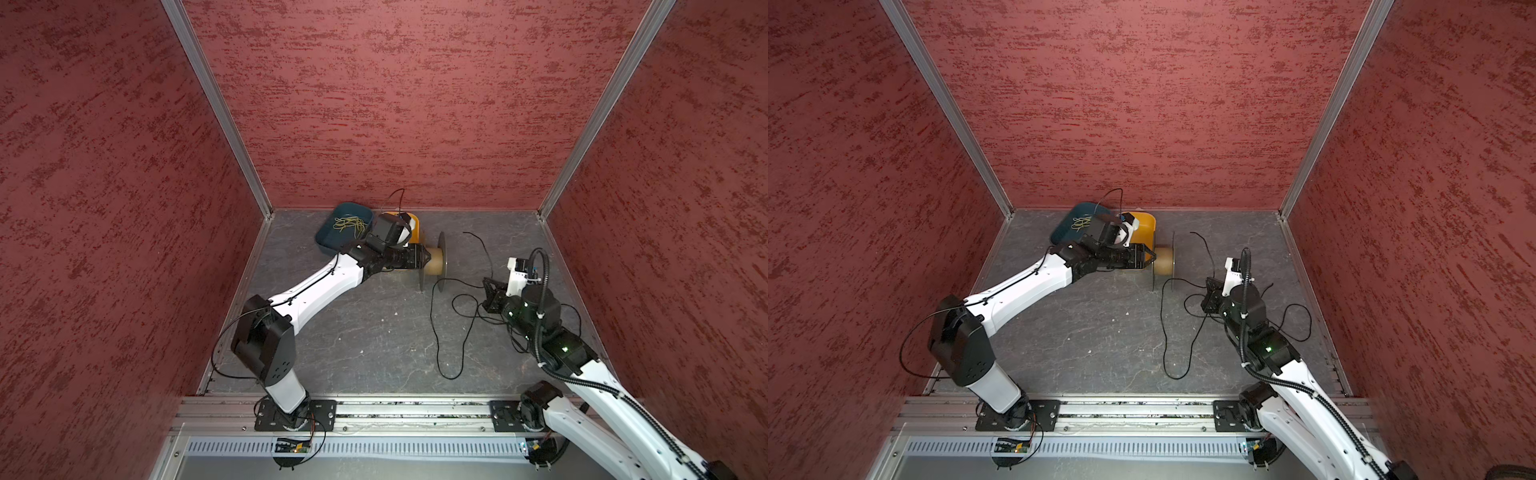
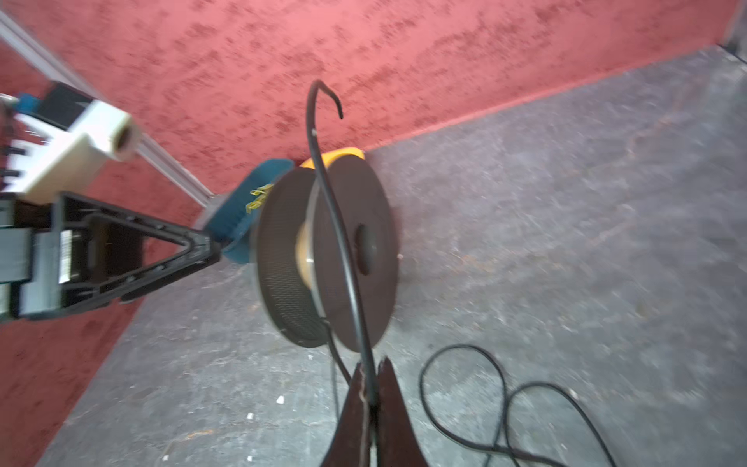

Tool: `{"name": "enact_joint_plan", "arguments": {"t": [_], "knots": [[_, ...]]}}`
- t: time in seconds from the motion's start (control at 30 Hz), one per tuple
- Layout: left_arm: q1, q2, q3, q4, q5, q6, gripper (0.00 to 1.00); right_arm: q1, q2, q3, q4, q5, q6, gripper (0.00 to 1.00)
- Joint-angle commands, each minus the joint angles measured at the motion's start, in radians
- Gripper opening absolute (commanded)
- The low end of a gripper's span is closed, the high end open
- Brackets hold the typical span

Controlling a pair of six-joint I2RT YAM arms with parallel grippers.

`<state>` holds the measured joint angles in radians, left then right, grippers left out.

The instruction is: Wrap the cables

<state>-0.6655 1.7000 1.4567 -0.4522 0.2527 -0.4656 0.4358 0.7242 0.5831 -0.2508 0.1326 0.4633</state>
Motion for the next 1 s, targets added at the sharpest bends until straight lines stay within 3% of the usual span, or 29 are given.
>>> {"name": "enact_joint_plan", "arguments": {"t": [0.0, 0.4, 0.83, 0.97], "knots": [[-0.023, 0.041, 0.058, -0.048, -0.066, 0.023, 0.55, -0.035, 0.052, 0.048, -0.081, 0.052, 0.020, 0.00], [-0.055, 0.194, 0.194, -0.184, -0.234, 0.078, 0.34, -0.106, 0.145, 0.178, -0.142, 0.173, -0.061, 0.00], [-0.052, 0.243, 0.290, -0.279, -0.309, 0.144, 0.04, -0.107, 0.192, 0.185, -0.012, 0.066, -0.225, 0.00], [-0.049, 0.234, 0.303, -0.314, -0.337, 0.173, 0.00, -0.106, 0.172, 0.143, 0.074, 0.004, -0.257, 0.00]]}}
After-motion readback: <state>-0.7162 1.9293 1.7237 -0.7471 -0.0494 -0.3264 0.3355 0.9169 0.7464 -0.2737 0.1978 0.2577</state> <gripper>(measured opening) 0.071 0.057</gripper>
